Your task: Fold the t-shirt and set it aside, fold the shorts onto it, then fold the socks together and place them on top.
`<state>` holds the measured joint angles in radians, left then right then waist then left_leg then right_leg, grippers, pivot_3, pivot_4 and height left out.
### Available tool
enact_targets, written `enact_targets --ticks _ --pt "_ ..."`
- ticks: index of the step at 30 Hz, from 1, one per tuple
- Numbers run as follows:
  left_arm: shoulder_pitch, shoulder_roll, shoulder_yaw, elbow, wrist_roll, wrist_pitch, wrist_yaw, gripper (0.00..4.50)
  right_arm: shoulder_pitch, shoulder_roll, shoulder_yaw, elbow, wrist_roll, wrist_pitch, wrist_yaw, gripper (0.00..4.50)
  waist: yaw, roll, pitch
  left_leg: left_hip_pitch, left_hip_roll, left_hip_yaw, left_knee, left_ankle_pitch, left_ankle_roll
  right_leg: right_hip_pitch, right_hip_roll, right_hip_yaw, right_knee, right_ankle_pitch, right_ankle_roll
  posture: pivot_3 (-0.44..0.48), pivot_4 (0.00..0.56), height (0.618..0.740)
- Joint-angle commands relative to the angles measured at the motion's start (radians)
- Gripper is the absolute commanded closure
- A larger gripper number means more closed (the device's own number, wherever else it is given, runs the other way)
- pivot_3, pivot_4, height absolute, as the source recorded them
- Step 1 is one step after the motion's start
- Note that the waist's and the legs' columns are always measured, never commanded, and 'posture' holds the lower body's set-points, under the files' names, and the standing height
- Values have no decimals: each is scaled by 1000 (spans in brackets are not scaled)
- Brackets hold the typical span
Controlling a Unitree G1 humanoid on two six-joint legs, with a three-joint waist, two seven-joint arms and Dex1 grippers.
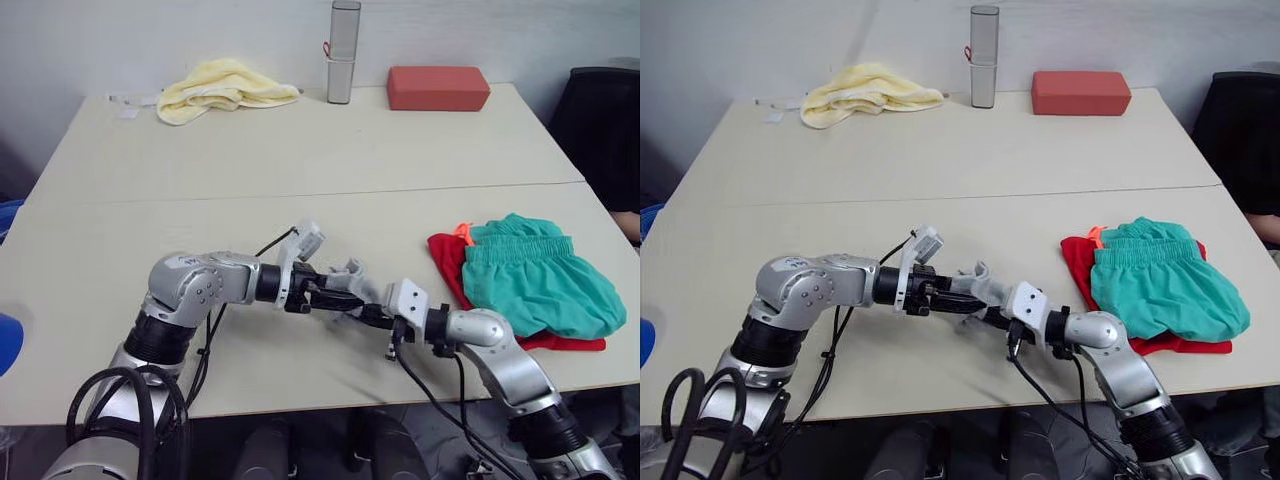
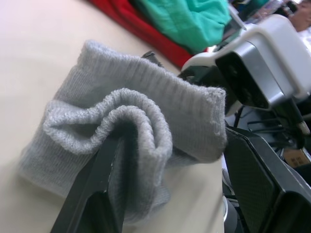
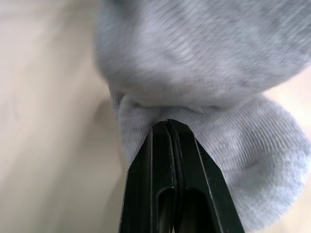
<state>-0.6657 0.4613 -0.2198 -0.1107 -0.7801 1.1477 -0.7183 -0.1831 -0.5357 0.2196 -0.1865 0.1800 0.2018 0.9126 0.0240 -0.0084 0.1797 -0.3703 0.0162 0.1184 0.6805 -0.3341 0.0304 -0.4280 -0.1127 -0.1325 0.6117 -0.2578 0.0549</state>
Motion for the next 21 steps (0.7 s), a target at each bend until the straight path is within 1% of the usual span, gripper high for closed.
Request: enact_targets --ticks 1,4,8,10,11,13,14,17,21 --pt "5 -5 -9 -32 30 -85 -63 1588 29 -25 -40 -54 39 23 10 4500 -1 0 0 0 0 0 0 0 0 0 0 0 0 0 0 0 150 740" --pt "4 -31 -2 -23 42 -132 -93 1588 56 -40 -61 -65 44 30 3 4500 0 0 0 0 0 0 0 0 1 0 0 0 0 0 0 0 150 740" --pt "-15 -52 -8 -1 44 -138 -134 1588 108 -61 -96 -76 47 31 -15 4500 2 0 0 0 0 0 0 0 2 0 0 0 0 0 0 0 150 740" --pt "-13 -43 -43 -10 74 -175 -175 1224 118 -61 -105 -87 55 37 -18 4500 1 0 0 0 0 0 0 0 2 0 0 0 0 0 0 0 150 740" --pt "-10 -41 -71 -8 109 -201 -181 987 122 -61 -110 -91 58 39 -23 4500 1 -1 0 0 0 0 0 0 2 0 0 0 0 0 0 0 150 740" --pt "0 -38 -114 -5 157 -255 -212 382 127 -60 -117 -97 60 41 -28 4500 0 -1 0 0 0 0 0 0 2 0 0 0 0 0 0 0 150 740" --pt "6 -59 -114 14 181 -293 -200 48 129 -60 -120 -103 62 45 -31 4500 1 -1 0 0 0 0 0 0 2 0 0 0 0 0 0 0 150 740" --pt "24 -110 -94 69 219 -386 -189 17 145 -60 -136 -132 74 57 -38 4500 1 -1 0 -1 0 0 0 0 2 0 0 0 -1 0 0 0 150 740" --pt "56 -116 -96 84 260 -504 -248 17 209 -87 -194 -203 129 105 -30 4500 2 0 0 -1 0 0 0 -1 3 0 0 -1 -1 0 0 0 150 740"
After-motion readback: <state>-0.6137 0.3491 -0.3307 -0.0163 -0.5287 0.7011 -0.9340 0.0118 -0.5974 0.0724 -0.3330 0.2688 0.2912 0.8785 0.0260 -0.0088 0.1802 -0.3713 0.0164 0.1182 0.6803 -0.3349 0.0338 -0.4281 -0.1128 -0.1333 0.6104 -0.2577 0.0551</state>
